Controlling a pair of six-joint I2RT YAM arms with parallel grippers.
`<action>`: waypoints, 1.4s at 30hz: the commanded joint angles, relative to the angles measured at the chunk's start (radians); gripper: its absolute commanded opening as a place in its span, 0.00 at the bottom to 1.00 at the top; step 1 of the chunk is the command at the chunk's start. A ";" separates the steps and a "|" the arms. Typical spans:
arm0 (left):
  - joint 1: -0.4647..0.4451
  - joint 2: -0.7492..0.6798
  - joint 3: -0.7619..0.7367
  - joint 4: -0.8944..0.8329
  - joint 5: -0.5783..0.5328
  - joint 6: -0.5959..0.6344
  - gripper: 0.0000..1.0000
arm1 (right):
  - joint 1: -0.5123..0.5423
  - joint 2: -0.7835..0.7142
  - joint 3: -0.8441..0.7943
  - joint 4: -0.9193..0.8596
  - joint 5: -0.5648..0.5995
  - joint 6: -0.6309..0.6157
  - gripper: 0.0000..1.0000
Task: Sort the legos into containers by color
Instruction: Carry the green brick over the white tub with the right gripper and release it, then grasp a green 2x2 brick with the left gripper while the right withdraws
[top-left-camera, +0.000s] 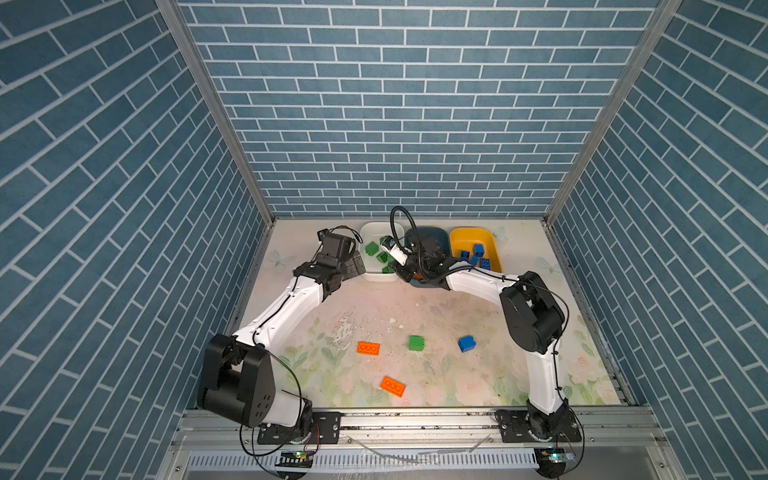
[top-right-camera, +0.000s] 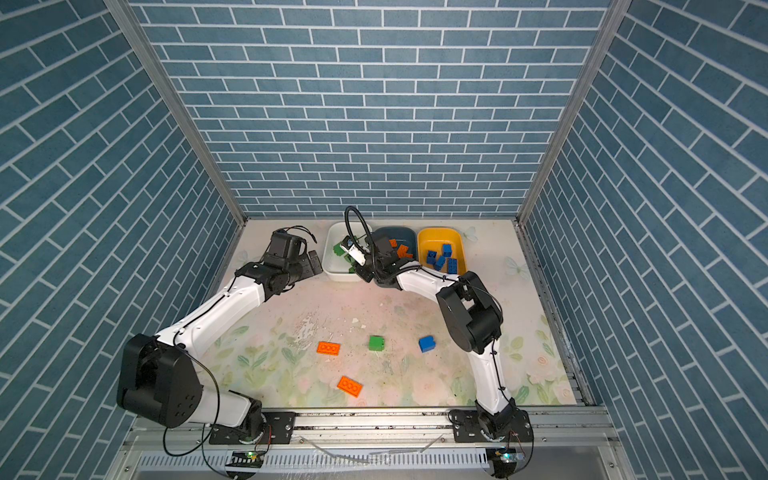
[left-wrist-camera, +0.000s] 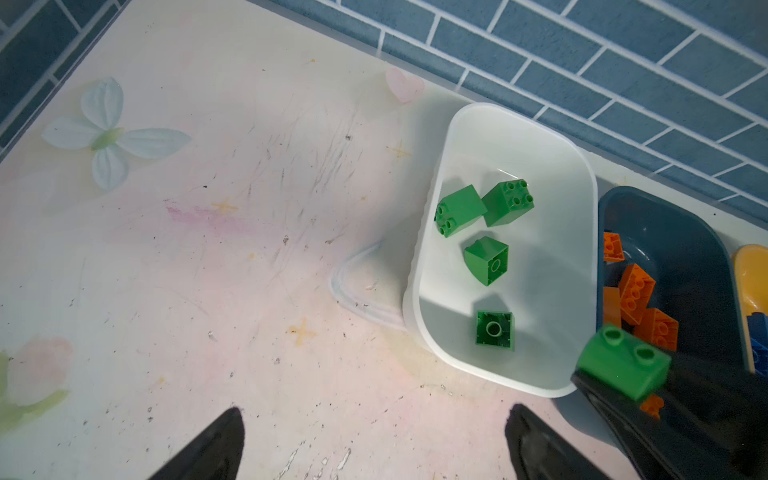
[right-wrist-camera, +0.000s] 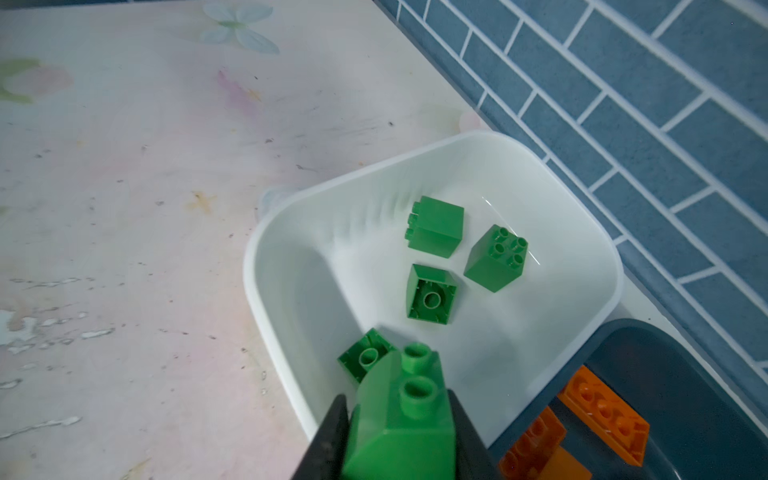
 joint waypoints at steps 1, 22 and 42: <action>0.007 -0.045 -0.043 -0.039 0.024 0.002 0.99 | -0.005 0.050 0.105 -0.053 0.051 0.029 0.28; -0.076 -0.119 -0.188 -0.104 0.181 0.161 0.99 | 0.000 -0.215 -0.155 0.050 -0.020 0.096 0.74; -0.541 0.150 -0.044 -0.099 0.365 1.011 0.99 | -0.090 -0.719 -0.799 0.348 0.617 0.639 0.99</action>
